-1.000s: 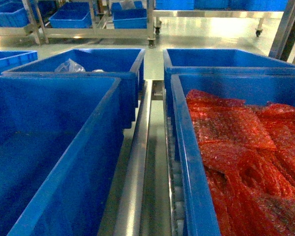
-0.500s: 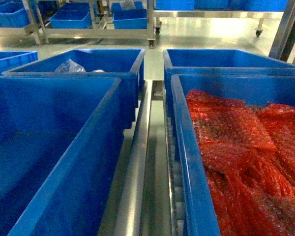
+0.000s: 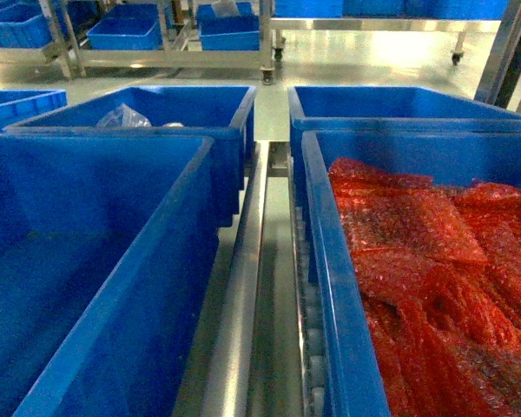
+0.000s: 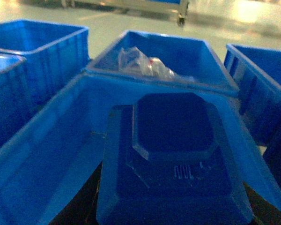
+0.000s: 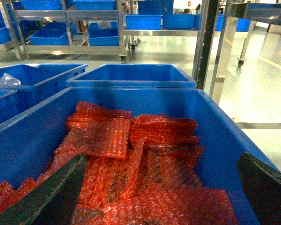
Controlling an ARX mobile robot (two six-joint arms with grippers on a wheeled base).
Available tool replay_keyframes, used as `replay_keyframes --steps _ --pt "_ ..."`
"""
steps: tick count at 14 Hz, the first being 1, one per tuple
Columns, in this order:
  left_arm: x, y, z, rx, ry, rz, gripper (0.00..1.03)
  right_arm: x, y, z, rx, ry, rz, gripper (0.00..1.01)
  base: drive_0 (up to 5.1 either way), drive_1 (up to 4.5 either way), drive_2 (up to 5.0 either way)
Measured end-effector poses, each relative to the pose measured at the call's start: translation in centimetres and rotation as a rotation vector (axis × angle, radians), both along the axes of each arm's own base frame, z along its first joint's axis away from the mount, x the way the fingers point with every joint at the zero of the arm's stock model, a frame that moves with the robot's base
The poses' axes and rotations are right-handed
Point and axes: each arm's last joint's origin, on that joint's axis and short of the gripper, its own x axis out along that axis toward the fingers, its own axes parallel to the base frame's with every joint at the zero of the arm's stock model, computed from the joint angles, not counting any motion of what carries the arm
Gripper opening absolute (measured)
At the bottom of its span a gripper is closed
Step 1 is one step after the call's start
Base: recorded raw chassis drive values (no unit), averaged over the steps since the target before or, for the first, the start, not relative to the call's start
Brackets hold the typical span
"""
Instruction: Pick blue part to blue bin on bottom shelf
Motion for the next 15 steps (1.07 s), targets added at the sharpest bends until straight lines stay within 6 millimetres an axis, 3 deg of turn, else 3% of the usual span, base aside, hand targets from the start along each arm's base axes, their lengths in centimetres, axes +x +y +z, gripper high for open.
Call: replay_keyframes --steps 1,3,6,7,9,14,15 --pt "1.7 0.3 -1.1 -0.034 0.079 -0.043 0.43 0.0 0.0 0.0 0.000 0.000 0.000 0.98 0.0 0.00 0.0" --pt "2.6 0.4 -2.4 -0.061 0.154 -0.063 0.66 0.0 0.0 0.0 0.000 0.000 0.000 0.98 0.0 0.00 0.0" --pt "2.6 0.4 -1.7 -0.064 0.124 -0.065 1.00 0.0 0.0 0.0 0.000 0.000 0.000 0.98 0.0 0.00 0.0" --pt "2.7 0.4 -1.7 -0.055 0.040 -0.077 0.94 0.0 0.0 0.0 0.000 0.000 0.000 0.98 0.0 0.00 0.0" --pt "0.9 0.9 -3.0 0.035 -0.150 -0.100 0.68 0.0 0.0 0.0 0.000 0.000 0.000 0.98 0.0 0.00 0.0" --pt "-2.7 2.7 -4.6 0.074 -0.178 -0.094 0.03 0.0 0.0 0.0 0.000 0.000 0.000 0.98 0.0 0.00 0.0" --pt "-3.3 2.6 -4.8 0.075 -0.186 -0.101 0.02 0.0 0.0 0.0 0.000 0.000 0.000 0.98 0.0 0.00 0.0"
